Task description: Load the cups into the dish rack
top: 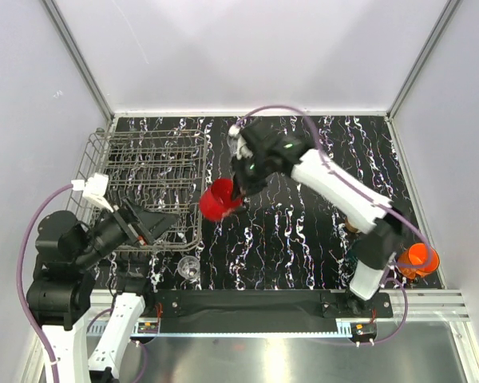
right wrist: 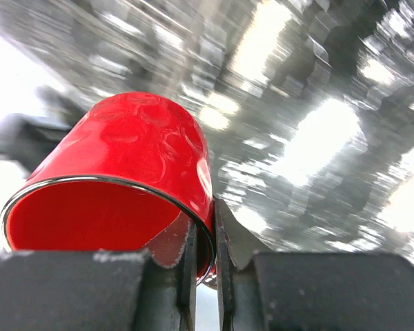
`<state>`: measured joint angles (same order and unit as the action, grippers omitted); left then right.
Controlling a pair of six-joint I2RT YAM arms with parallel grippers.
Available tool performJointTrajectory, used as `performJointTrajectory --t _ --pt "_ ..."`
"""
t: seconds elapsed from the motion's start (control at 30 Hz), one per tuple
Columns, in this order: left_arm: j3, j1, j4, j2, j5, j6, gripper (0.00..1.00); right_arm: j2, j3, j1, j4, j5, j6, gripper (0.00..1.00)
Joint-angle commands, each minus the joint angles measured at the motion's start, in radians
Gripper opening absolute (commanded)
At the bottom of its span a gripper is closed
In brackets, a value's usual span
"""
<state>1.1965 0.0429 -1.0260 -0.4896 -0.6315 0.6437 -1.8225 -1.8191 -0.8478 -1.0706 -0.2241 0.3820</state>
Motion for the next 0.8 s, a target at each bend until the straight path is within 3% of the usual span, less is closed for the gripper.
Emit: performJointTrajectory --t 0.0,0.13,0.2,0.37,0.47,0.63,0.77 --pt "-0.003 -0.003 0.282 0.023 -0.134 0.097 0.95 0.144 -0.057 0.088 0.184 -0.341 0.233 0.0" --pt "-0.038 -0.003 0.403 0.069 -0.145 0.128 0.97 0.259 0.055 0.159 0.53 -0.572 0.597 0.0" --pt "-0.066 -0.003 0.466 0.078 -0.145 0.151 0.98 0.29 0.11 0.162 0.795 -0.645 0.805 0.0" --pt "-0.147 -0.003 0.676 0.082 -0.157 0.226 0.99 0.301 0.175 0.154 1.228 -0.69 1.124 0.0" --pt "-0.175 -0.003 0.788 0.057 -0.152 0.27 0.99 0.286 0.193 0.13 1.365 -0.681 1.242 0.0" --pt "-0.206 -0.003 0.947 0.028 -0.132 0.333 0.99 0.238 0.204 0.07 1.454 -0.653 1.322 0.0" --pt "-0.202 -0.003 0.977 0.002 -0.135 0.324 0.94 0.229 0.236 0.038 1.498 -0.633 1.368 0.0"
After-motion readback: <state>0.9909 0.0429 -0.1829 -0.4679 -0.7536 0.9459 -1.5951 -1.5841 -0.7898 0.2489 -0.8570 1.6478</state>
